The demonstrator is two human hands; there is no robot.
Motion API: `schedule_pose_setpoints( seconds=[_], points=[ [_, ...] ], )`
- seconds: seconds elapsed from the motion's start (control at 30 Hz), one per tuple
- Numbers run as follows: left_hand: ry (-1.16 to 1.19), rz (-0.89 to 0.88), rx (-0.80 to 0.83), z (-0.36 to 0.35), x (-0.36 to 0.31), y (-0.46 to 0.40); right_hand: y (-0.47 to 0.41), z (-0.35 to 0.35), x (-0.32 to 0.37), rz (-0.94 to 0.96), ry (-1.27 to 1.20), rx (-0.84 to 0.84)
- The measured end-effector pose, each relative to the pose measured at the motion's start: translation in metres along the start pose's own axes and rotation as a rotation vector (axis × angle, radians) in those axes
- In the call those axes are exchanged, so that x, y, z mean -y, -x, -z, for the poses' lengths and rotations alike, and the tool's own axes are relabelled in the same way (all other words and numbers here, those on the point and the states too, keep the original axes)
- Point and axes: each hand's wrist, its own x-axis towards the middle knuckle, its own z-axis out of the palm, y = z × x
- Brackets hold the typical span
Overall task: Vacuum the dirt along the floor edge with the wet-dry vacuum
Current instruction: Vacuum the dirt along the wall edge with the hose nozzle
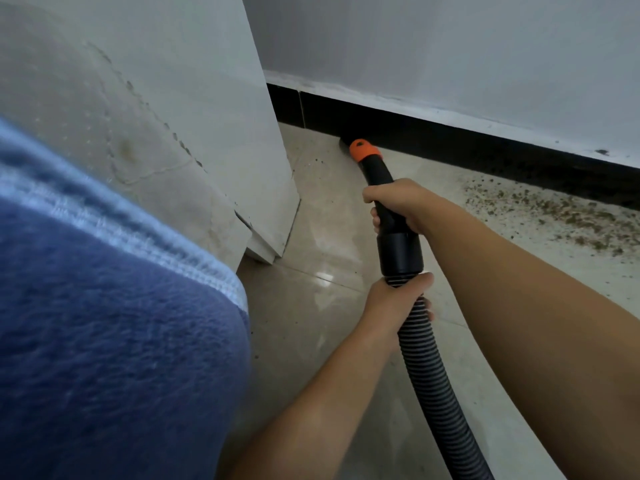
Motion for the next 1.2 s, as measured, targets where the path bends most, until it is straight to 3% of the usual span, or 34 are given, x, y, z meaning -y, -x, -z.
schedule_pose_setpoints(
  seconds=[0.17, 0.4, 0.6, 0.77, 1.0, 1.2],
  points=[
    [0.074, -0.014, -0.033, -0.003, 0.004, 0.004, 0.003, -0.015, 0.008, -0.021, 0.138, 0.106],
    [0.080, 0.035, 0.062, -0.030, 0.015, 0.026, 0.019, 0.006, 0.003, -0.093, 0.284, 0.163],
    [0.112, -0.019, -0.081, -0.008, 0.005, 0.010, 0.005, -0.022, 0.010, -0.022, 0.234, 0.149],
    [0.155, -0.036, -0.106, 0.004, 0.002, 0.004, -0.001, -0.039, 0.014, -0.011, 0.233, 0.265],
    [0.075, -0.027, -0.050, 0.015, -0.012, -0.011, -0.016, -0.027, 0.018, 0.057, 0.057, -0.013],
    [0.086, -0.034, -0.046, 0.014, -0.009, -0.007, -0.012, -0.029, 0.016, 0.046, 0.088, -0.021]
  ],
)
